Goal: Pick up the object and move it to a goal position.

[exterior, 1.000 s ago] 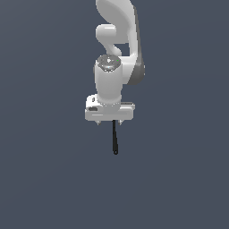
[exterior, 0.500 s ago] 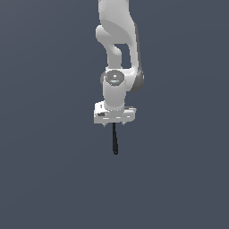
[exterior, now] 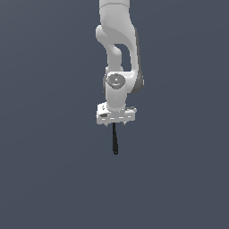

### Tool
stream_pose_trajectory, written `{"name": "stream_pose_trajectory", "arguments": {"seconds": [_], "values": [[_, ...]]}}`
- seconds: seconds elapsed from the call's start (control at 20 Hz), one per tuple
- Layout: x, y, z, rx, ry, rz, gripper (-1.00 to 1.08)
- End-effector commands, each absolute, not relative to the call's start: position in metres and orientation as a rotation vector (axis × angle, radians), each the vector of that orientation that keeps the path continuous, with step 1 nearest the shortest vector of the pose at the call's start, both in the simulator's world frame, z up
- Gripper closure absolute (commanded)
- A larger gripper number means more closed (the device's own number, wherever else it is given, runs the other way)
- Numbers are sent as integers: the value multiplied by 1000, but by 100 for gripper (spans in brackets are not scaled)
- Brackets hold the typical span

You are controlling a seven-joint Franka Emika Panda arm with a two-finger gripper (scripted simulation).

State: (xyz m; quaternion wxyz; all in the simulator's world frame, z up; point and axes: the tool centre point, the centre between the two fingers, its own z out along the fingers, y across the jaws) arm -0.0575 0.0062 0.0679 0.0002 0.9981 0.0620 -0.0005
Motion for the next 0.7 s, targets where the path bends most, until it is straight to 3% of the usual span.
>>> {"name": "stream_pose_trajectory", "arguments": {"seconds": [0.0, 0.65], "values": [[-57, 6, 67, 3135, 195, -1, -92], [-59, 6, 19, 3135, 197, 0, -92]]}}
